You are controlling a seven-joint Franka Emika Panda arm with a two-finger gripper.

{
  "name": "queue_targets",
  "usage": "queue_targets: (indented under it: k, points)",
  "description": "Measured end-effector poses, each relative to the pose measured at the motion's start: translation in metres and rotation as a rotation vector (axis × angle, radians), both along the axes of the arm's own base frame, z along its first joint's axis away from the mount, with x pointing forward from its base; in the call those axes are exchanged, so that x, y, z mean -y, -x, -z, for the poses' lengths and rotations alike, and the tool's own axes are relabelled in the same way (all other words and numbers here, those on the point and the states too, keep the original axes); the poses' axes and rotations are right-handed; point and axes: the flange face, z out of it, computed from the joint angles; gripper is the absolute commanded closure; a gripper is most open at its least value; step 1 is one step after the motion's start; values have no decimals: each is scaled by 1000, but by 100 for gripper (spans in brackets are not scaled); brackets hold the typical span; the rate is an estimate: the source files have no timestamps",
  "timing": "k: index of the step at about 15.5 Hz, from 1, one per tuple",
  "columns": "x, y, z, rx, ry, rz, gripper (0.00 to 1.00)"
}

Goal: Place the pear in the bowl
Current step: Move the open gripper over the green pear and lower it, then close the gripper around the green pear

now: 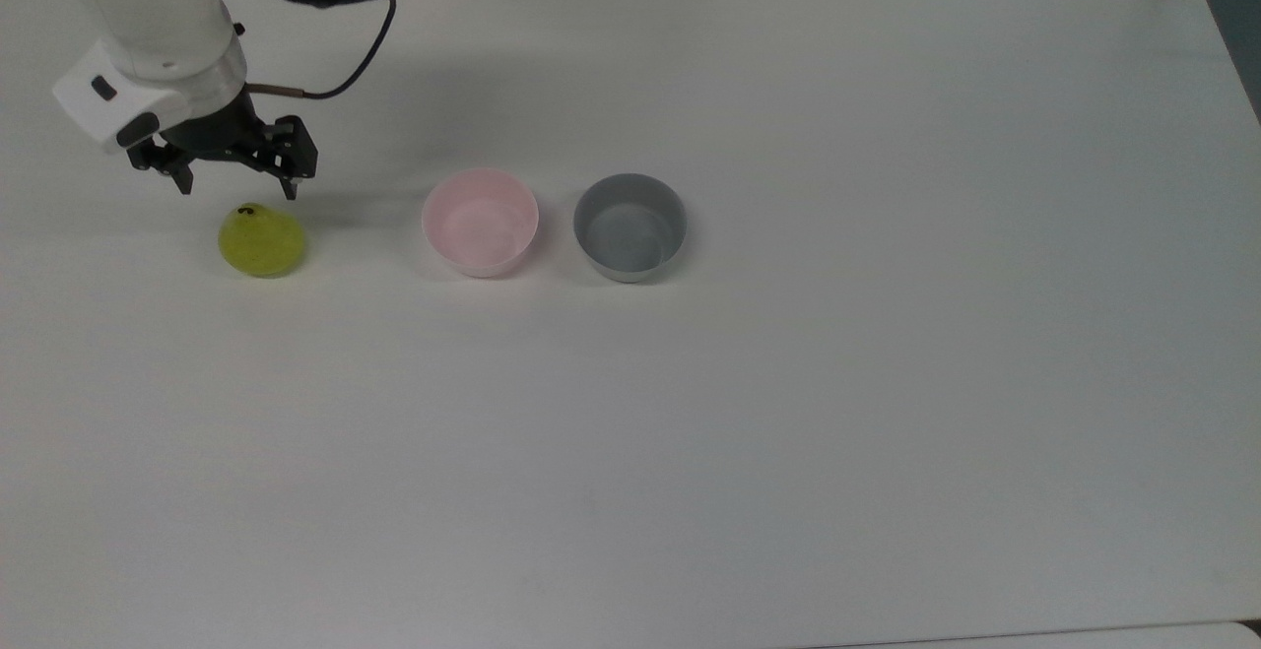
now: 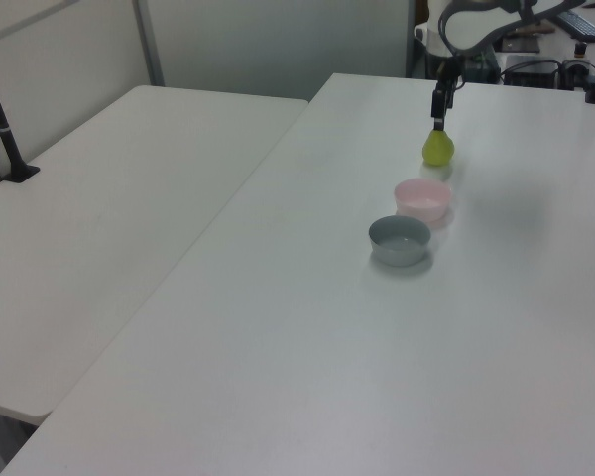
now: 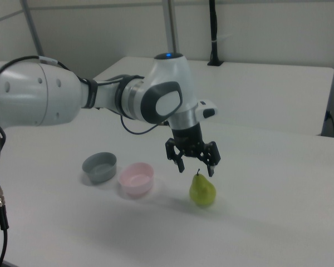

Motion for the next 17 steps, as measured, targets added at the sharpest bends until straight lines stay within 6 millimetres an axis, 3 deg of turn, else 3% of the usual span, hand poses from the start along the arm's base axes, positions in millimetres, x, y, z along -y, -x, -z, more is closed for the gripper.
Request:
queue_targets:
  k: [5,11,13,17]
  points:
    - [5,0,38,-12,-6,0,0]
    - [6,-5,64,-10,-6,-10,3]
    - [6,-6,70,-15,-8,-10,17]
    - [6,-7,69,-4,-5,-12,57]
